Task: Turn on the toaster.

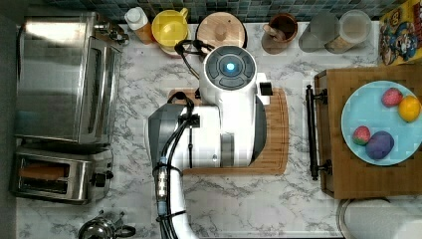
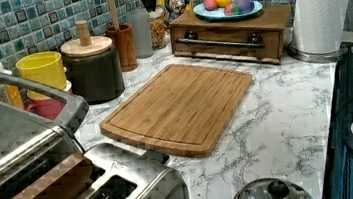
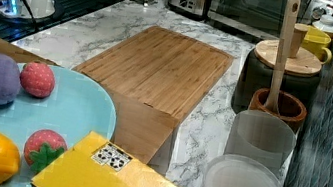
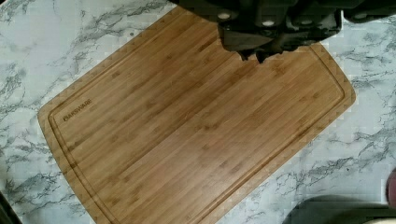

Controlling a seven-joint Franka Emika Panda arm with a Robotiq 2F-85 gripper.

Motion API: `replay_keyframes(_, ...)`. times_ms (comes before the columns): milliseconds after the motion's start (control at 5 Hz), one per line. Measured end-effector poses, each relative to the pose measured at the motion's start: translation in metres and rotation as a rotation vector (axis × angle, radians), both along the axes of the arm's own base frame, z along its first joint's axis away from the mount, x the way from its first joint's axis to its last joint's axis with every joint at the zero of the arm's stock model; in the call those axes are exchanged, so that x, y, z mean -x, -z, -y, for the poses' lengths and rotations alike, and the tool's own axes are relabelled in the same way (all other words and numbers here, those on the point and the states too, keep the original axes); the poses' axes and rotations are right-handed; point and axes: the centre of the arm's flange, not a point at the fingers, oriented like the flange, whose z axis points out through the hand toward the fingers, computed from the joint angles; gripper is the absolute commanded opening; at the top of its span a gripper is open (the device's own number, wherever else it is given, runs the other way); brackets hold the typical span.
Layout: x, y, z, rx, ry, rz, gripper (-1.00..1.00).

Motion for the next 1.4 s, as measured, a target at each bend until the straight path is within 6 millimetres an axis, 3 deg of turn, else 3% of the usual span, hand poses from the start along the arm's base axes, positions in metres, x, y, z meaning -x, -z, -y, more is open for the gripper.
replay_keyframes(600, 0.003, 0.022, -0.004, -0.002, -0.021, -0.004, -1.0)
replay_keyframes(800, 0.01, 0.031, -0.015, -0.025, -0.06, 0.015, -1.0)
replay_keyframes(1400, 0.037, 0.03, -0.101, -0.094, -0.282, 0.051, -1.0)
